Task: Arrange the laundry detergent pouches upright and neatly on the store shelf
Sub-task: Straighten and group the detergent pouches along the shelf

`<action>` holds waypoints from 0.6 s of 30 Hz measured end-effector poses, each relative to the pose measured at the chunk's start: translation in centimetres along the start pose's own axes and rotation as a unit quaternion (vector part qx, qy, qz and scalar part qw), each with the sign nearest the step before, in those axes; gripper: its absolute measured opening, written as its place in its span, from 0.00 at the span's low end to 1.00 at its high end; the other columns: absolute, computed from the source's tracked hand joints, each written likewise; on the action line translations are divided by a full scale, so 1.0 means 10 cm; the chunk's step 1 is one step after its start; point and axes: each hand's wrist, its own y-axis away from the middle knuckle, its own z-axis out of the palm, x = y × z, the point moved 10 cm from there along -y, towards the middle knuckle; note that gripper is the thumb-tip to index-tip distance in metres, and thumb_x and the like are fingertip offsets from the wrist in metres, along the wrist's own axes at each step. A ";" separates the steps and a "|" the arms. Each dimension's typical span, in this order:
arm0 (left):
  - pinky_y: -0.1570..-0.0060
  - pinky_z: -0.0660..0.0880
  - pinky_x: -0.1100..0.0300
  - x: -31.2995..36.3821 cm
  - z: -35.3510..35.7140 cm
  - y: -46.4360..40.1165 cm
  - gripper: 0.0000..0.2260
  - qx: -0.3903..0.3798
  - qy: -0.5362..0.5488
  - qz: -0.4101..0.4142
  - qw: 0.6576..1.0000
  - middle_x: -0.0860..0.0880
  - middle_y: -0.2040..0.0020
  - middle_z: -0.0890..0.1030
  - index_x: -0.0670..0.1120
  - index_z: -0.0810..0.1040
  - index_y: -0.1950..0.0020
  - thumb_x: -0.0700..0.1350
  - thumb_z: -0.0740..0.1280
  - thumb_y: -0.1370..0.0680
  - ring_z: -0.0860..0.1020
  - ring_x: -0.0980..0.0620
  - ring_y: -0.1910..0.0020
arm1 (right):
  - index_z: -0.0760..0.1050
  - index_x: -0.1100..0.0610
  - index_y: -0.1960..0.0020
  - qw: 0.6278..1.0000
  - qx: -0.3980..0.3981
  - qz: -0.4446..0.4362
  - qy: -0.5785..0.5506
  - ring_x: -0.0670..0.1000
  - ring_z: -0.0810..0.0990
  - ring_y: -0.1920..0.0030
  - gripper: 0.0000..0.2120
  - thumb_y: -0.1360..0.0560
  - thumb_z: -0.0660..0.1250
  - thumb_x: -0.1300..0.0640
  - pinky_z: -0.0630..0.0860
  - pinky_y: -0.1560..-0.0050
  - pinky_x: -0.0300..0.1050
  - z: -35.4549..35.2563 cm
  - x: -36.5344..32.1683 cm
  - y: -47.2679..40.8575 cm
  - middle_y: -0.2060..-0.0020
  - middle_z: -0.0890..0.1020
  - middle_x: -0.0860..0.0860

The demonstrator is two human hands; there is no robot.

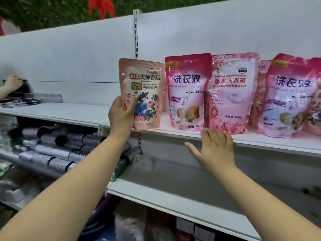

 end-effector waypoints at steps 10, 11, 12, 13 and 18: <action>0.62 0.71 0.66 -0.62 0.53 -0.41 0.12 -0.099 -0.082 -0.019 0.992 0.51 0.54 0.76 0.46 0.70 0.49 0.51 0.67 0.25 0.76 0.52 0.55 | 0.74 0.62 0.51 0.999 0.026 0.037 0.021 0.56 0.67 0.50 0.38 0.24 0.39 0.33 0.59 0.45 0.52 0.13 0.05 -0.06 0.54 0.80 0.58; 0.61 0.72 0.66 -0.64 0.57 -0.41 0.13 -0.123 -0.084 -0.022 0.989 0.51 0.52 0.76 0.47 0.69 0.47 0.51 0.68 0.25 0.76 0.53 0.54 | 0.74 0.62 0.51 0.999 0.033 0.037 0.021 0.56 0.67 0.50 0.38 0.24 0.39 0.33 0.59 0.45 0.51 0.11 0.04 -0.07 0.54 0.80 0.58; 0.59 0.73 0.65 -0.65 0.59 -0.40 0.15 -0.144 -0.084 -0.027 0.986 0.52 0.51 0.76 0.47 0.68 0.46 0.51 0.69 0.26 0.76 0.53 0.53 | 0.74 0.63 0.51 0.998 0.039 0.033 0.027 0.56 0.67 0.50 0.38 0.25 0.39 0.33 0.59 0.45 0.51 0.11 0.03 -0.07 0.54 0.79 0.58; 0.57 0.73 0.63 -0.65 0.62 -0.39 0.17 -0.161 -0.084 -0.033 0.983 0.52 0.50 0.76 0.47 0.67 0.44 0.50 0.70 0.26 0.77 0.53 0.53 | 0.74 0.63 0.51 0.998 0.048 0.031 0.031 0.56 0.66 0.50 0.39 0.25 0.39 0.32 0.59 0.45 0.51 0.10 0.02 -0.06 0.54 0.79 0.59; 0.51 0.72 0.59 -0.65 0.60 -0.34 0.25 -0.159 -0.140 -0.019 0.977 0.51 0.47 0.76 0.43 0.66 0.38 0.53 0.70 0.27 0.75 0.52 0.50 | 0.74 0.63 0.50 0.995 0.088 0.032 0.023 0.56 0.66 0.50 0.40 0.25 0.38 0.32 0.58 0.45 0.51 0.07 0.01 -0.05 0.54 0.79 0.59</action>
